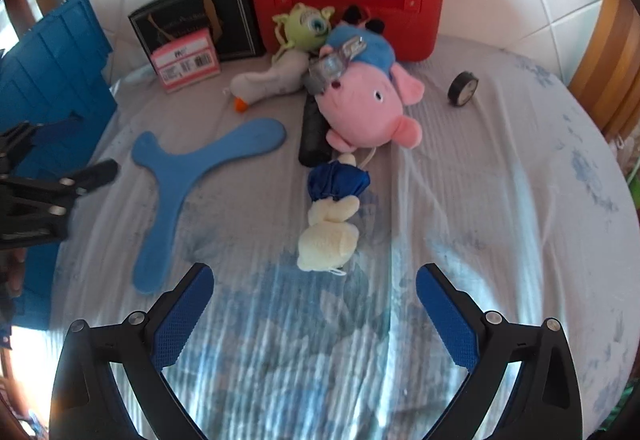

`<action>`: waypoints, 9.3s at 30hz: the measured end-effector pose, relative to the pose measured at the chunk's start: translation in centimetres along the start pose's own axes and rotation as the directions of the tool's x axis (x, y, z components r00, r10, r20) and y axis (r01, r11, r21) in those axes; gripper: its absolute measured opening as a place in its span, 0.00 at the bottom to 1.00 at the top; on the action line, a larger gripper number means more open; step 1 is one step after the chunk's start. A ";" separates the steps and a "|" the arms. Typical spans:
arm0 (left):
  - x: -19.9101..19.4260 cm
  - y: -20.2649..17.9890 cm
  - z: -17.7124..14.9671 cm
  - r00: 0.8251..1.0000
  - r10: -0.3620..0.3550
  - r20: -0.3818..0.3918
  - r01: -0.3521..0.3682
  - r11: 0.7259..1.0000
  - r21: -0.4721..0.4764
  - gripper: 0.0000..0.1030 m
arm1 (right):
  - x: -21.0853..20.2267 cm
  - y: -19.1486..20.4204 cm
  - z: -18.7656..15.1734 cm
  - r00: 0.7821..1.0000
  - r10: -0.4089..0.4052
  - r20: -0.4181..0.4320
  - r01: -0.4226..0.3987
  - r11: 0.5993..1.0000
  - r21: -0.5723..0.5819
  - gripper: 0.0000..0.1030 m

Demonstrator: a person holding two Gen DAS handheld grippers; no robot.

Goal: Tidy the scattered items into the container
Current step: 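Move both tools back over the remaining items on the bed, then grasp the blue boomerang with the left tool while the right tool grasps the cream plush, then lift and carry the boomerang and cream plush over the blue crate with both tools, then open both tools to drop the boomerang and cream plush into the crate, then move both tools back over the duck and pig plushes on the bed, then grasp the white duck plush with the left tool while the right tool grasps the pig's metal clip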

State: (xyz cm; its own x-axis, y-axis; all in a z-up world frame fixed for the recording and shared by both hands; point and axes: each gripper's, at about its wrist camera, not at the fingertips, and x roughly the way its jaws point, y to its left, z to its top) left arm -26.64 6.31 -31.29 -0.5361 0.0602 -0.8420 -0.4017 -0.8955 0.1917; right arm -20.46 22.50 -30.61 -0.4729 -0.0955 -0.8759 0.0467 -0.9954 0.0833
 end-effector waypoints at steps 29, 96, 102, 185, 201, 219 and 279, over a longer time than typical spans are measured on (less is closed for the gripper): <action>9.7 0.4 -2.1 0.971 -0.227 -0.081 0.230 0.973 0.035 0.55 | 10.0 0.1 0.6 0.993 0.002 -0.117 -0.001 1.000 0.009 0.55; -3.0 -0.1 -4.7 0.985 -0.166 0.033 0.168 0.984 -0.051 0.36 | -2.7 0.9 -2.8 1.000 -0.010 0.008 0.010 0.999 0.050 0.45; -7.4 -0.7 -4.8 0.984 -0.159 0.077 0.163 0.985 -0.048 0.36 | -6.5 1.6 -3.3 0.999 -0.028 0.036 0.026 0.998 0.050 0.45; -41.8 37.7 -22.0 0.896 0.246 0.369 -0.079 0.907 -0.414 0.36 | -25.0 53.9 5.6 0.916 0.350 0.199 -0.199 0.824 -0.530 0.50; -40.8 35.4 -20.1 0.896 0.240 0.374 -0.058 0.897 -0.438 1.00 | -24.9 48.4 5.5 0.910 0.320 0.263 -0.182 0.879 -0.441 1.00; -38.2 21.7 -10.5 0.907 0.077 0.415 0.027 0.970 -0.240 1.00 | -24.6 32.4 3.8 0.931 0.176 0.320 -0.094 0.962 -0.255 1.00; 13.6 -1.2 8.5 0.970 -0.211 0.122 0.216 0.976 -0.035 0.50 | 7.5 -3.3 12.9 0.969 -0.193 0.156 0.194 0.981 0.010 0.42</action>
State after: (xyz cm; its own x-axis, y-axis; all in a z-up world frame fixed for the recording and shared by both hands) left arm -39.75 11.89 -38.69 -0.5260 0.3008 -0.7955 -0.4821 -0.8760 -0.0124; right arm -35.53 25.09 -31.29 -0.6043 0.0992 -0.7906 -0.0546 -0.9950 -0.0831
